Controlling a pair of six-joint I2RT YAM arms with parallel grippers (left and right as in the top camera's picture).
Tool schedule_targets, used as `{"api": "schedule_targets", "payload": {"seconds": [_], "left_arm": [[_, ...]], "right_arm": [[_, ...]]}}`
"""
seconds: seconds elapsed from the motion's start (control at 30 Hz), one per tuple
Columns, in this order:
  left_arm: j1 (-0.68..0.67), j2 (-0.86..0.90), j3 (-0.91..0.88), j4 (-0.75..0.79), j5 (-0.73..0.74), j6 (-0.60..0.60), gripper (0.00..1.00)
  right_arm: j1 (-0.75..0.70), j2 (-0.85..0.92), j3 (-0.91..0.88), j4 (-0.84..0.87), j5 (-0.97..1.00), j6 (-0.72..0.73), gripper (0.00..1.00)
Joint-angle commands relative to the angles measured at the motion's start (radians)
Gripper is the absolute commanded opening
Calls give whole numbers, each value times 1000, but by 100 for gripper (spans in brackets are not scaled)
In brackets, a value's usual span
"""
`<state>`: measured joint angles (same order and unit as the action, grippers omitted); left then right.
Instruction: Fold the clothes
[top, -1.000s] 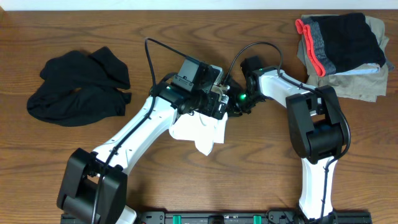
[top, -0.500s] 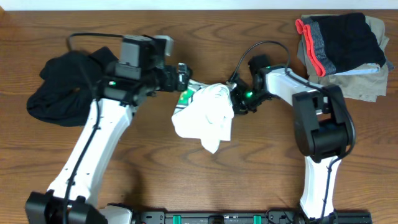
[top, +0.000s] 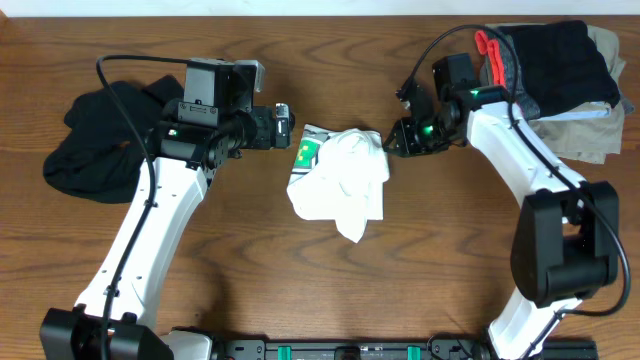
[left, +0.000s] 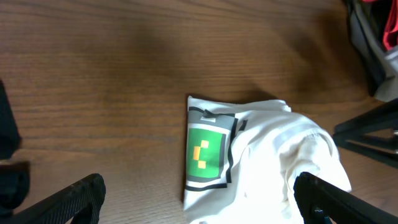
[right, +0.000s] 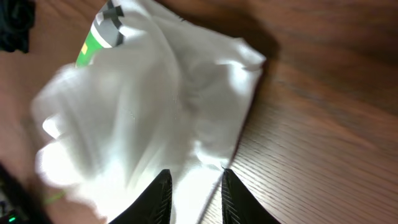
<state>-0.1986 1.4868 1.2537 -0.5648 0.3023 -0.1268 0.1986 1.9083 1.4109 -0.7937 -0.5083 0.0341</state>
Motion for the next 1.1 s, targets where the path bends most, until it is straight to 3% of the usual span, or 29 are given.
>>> {"api": "schedule_targets", "payload": {"seconds": [0.0,0.5,0.67,0.73,0.77,0.8,0.87,1.07], "left_arm": [[4,4,10,-3,-49,21,98],[4,4,10,-14,-69,21,98],[4,4,10,-22,-74,21,98],[4,4,10,-25,-77,21,98],[4,4,10,-26,-80,21,98],[4,4,10,-27,-80,21,98],[4,4,10,-27,-80,21,98],[4,4,10,-25,-89,29,98]], "right_arm": [[10,-40,18,-4,60,-5,26],[99,-50,15,-4,106,-35,51],[114,-50,15,-24,109,-35,52],[115,-50,15,-40,111,-35,43],[115,-50,15,-52,124,-29,34],[115,-50,15,-68,161,-8,17],[115,-49,8,-91,256,40,1],[93,-38,-66,-61,327,63,1]]}}
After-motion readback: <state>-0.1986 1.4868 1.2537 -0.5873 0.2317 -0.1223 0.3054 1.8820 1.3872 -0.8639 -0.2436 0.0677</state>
